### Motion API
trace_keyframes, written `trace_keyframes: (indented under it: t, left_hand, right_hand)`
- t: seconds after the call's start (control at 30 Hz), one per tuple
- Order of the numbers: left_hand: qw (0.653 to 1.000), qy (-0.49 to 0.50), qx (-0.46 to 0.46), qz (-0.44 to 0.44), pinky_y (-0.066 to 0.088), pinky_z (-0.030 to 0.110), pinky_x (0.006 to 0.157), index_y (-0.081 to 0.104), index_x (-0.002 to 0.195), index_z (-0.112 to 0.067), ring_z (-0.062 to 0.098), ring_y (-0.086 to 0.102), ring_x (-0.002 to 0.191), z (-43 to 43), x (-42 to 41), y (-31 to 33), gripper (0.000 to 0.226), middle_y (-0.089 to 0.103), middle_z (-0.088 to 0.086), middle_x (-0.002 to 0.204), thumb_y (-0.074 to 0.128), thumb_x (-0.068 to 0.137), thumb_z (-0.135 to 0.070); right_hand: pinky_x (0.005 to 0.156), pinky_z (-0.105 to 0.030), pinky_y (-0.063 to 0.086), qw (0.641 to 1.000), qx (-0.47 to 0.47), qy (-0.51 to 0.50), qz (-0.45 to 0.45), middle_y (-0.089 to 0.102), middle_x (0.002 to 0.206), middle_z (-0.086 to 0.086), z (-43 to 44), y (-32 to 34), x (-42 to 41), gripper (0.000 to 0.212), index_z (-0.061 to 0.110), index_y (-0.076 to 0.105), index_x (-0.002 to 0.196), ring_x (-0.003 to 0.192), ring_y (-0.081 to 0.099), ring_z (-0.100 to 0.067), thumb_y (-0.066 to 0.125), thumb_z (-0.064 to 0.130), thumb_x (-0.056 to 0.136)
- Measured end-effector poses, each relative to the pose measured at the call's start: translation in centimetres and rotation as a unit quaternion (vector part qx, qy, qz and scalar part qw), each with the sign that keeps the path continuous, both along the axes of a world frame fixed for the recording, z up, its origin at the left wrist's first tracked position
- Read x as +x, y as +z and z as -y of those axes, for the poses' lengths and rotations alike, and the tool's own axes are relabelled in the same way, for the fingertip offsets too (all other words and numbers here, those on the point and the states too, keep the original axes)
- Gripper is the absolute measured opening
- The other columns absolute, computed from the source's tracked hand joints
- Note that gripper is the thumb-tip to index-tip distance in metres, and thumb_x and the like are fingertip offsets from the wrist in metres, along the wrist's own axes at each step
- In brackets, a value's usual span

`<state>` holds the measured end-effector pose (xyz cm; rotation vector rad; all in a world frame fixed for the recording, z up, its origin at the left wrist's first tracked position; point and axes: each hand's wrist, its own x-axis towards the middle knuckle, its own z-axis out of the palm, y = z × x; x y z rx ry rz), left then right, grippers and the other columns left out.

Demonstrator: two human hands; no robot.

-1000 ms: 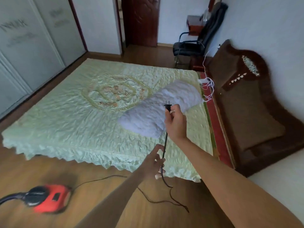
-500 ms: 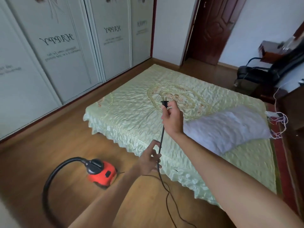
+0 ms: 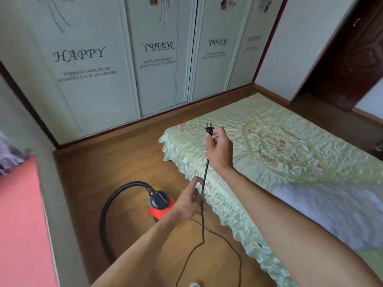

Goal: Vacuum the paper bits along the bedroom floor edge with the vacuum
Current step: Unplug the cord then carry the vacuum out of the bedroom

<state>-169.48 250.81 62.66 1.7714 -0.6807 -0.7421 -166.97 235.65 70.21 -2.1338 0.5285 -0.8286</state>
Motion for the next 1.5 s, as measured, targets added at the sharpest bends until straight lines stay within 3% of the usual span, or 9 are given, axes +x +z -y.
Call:
trace_keyframes:
  t: [0.07, 0.27, 0.43, 0.6, 0.73, 0.87, 1.17, 1.3, 1.5]
  left_hand:
    - [1.000, 0.027, 0.006, 0.009, 0.058, 0.033, 0.053, 0.036, 0.112, -0.023, 0.017, 0.058, 0.056, -0.8, 1.5, -0.2, 0.025, 0.049, 0.007, 0.075, 0.042, 0.101, -0.001]
    - [0.991, 0.110, 0.057, 0.052, 0.056, 0.039, 0.053, 0.033, 0.109, -0.027, 0.021, 0.055, 0.057, -1.8, 7.5, -1.0, 0.037, 0.057, 0.021, 0.074, 0.037, 0.093, 0.005]
    - [0.980, 0.160, 0.110, 0.050, 0.045, 0.036, 0.047, 0.034, 0.105, -0.026, 0.015, 0.046, 0.047, -0.5, 12.9, -2.7, 0.033, 0.056, -0.004, 0.056, 0.037, 0.092, 0.004]
    - [0.975, 0.160, 0.153, 0.027, 0.045, 0.041, 0.055, 0.036, 0.106, -0.021, 0.027, 0.048, 0.057, 1.4, 15.6, -6.0, 0.026, 0.057, 0.020, 0.072, 0.039, 0.092, 0.000]
    - [0.971, 0.182, 0.154, -0.027, 0.046, 0.037, 0.057, 0.038, 0.108, -0.012, 0.016, 0.050, 0.063, 2.3, 17.1, -8.8, 0.023, 0.057, 0.025, 0.081, 0.037, 0.092, 0.004]
    - [0.964, 0.199, 0.157, -0.082, 0.043, 0.017, 0.046, 0.037, 0.112, -0.004, -0.001, 0.051, 0.045, 2.4, 18.4, -11.8, 0.023, 0.053, 0.003, 0.067, 0.034, 0.094, 0.010]
    - [0.948, 0.230, 0.123, -0.184, 0.052, 0.027, 0.047, 0.036, 0.106, -0.015, 0.013, 0.054, 0.053, 1.4, 23.5, -18.2, 0.023, 0.052, 0.004, 0.075, 0.039, 0.098, 0.006]
    - [0.941, 0.232, 0.119, -0.215, 0.050, 0.026, 0.044, 0.035, 0.102, -0.018, 0.019, 0.049, 0.057, 0.3, 26.2, -20.9, 0.027, 0.048, 0.005, 0.075, 0.036, 0.097, 0.009]
    - [0.929, 0.234, 0.142, -0.249, 0.055, 0.055, 0.061, 0.037, 0.096, -0.030, 0.023, 0.047, 0.058, -0.4, 27.7, -26.5, 0.034, 0.045, 0.004, 0.067, 0.041, 0.096, 0.004]
  right_hand:
    - [0.056, -0.049, 0.055, 1.000, 0.010, 0.020, 0.000, 0.060, 0.060, 0.005, -1.1, -0.2, 2.3, 0.013, 0.026, 0.045, 0.090, 0.056, 0.063, -0.025, 0.055, 0.029, 0.099]
    - [0.058, -0.046, 0.056, 0.996, 0.041, 0.081, 0.001, 0.062, 0.061, 0.003, -2.9, -0.6, 9.9, 0.013, 0.023, 0.047, 0.091, 0.058, 0.065, -0.025, 0.055, 0.028, 0.099]
    - [0.055, -0.045, 0.055, 0.990, 0.065, 0.120, -0.021, 0.062, 0.059, 0.003, -1.7, -3.0, 15.6, 0.013, 0.017, 0.050, 0.094, 0.053, 0.064, -0.023, 0.055, 0.027, 0.100]
    - [0.056, -0.048, 0.056, 0.983, 0.094, 0.134, -0.078, 0.063, 0.059, 0.001, 0.6, -7.8, 19.7, 0.013, 0.015, 0.049, 0.095, 0.051, 0.064, -0.024, 0.055, 0.026, 0.100]
    - [0.058, -0.049, 0.055, 0.978, 0.106, 0.142, -0.112, 0.063, 0.059, 0.000, 0.8, -11.8, 22.3, 0.013, 0.020, 0.047, 0.093, 0.051, 0.063, -0.024, 0.055, 0.029, 0.100]
    - [0.056, -0.047, 0.054, 0.971, 0.101, 0.157, -0.149, 0.063, 0.059, -0.002, 0.1, -15.4, 24.7, 0.014, 0.019, 0.048, 0.092, 0.049, 0.061, -0.022, 0.055, 0.027, 0.100]
    - [0.048, -0.041, 0.052, 0.952, 0.145, 0.140, -0.230, 0.064, 0.063, -0.009, -2.3, -21.7, 30.9, 0.018, 0.030, 0.046, 0.085, 0.047, 0.058, -0.018, 0.055, 0.026, 0.100]
    - [0.042, -0.018, 0.044, 0.943, 0.165, 0.132, -0.258, 0.063, 0.068, -0.014, -3.2, -25.1, 33.9, 0.011, 0.015, 0.050, 0.094, 0.048, 0.055, -0.014, 0.055, 0.022, 0.101]
    - [0.041, -0.014, 0.041, 0.928, 0.169, 0.140, -0.301, 0.064, 0.073, -0.019, -3.8, -30.8, 36.7, 0.016, 0.005, 0.053, 0.099, 0.048, 0.055, -0.015, 0.055, 0.020, 0.100]
